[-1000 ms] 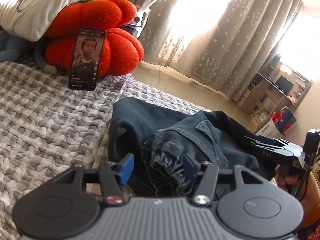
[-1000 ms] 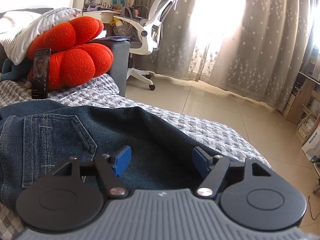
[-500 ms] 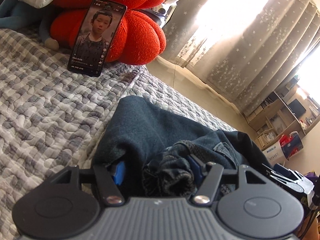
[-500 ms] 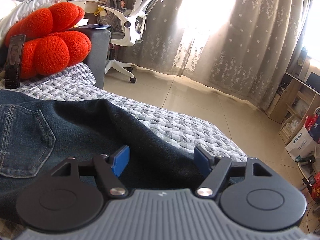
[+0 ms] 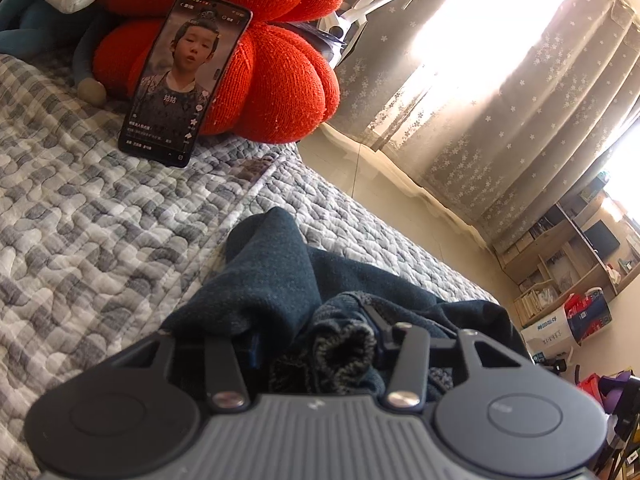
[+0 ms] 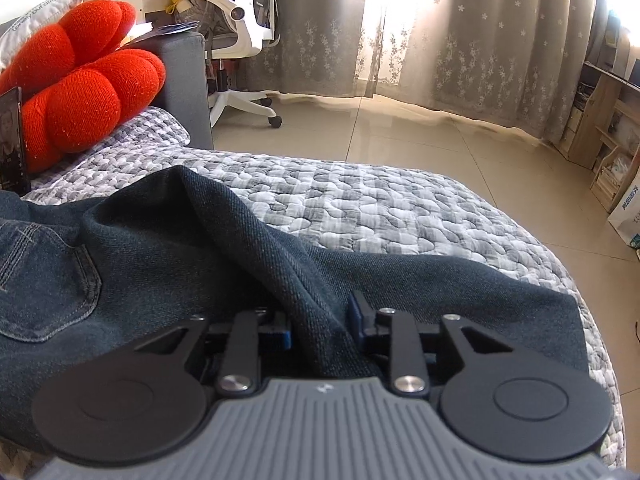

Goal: Fold clothes

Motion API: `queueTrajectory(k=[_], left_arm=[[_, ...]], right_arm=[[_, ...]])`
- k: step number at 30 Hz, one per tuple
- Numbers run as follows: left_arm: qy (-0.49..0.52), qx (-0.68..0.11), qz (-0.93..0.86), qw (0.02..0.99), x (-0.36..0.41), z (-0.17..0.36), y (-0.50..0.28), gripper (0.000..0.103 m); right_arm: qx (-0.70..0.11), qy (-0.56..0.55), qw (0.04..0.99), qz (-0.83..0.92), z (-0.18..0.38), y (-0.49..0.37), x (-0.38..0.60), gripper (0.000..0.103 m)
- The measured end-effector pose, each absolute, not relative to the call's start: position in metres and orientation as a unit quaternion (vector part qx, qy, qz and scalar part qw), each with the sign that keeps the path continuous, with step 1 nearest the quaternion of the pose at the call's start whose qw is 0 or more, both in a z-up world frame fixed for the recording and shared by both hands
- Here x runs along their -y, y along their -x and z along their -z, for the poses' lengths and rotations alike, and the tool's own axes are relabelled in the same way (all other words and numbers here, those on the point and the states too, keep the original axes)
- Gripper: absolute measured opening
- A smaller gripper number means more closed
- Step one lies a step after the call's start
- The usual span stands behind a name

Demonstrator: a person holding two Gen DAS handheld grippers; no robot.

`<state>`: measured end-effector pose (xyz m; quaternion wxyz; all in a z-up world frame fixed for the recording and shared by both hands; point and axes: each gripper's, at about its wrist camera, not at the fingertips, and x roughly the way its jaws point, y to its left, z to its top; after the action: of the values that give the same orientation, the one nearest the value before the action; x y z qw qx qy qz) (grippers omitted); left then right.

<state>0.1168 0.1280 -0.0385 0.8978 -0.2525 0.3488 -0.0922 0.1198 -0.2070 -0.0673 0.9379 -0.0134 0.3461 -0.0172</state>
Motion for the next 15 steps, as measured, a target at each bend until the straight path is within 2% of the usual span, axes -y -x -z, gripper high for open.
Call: queueTrajectory(k=[1,6,15], left_arm=[[0.251,-0.349,0.094,0.898,-0.129,0.037,-0.115,0.048],[0.242,-0.339,0.1,0.904,-0.131,0.029,-0.101,0.032],[0.235,-0.329,0.129,0.905,-0.136,0.02,-0.073,0.028]], right_arm=[[-0.345,0.01,0.938,0.019,0.066,-0.119,0.209,0.017],[-0.344,-0.012,0.939,0.022,0.058,-0.112,0.216,0.016],[-0.287,-0.046,0.956,0.044,0.027,-0.085,0.233,0.011]])
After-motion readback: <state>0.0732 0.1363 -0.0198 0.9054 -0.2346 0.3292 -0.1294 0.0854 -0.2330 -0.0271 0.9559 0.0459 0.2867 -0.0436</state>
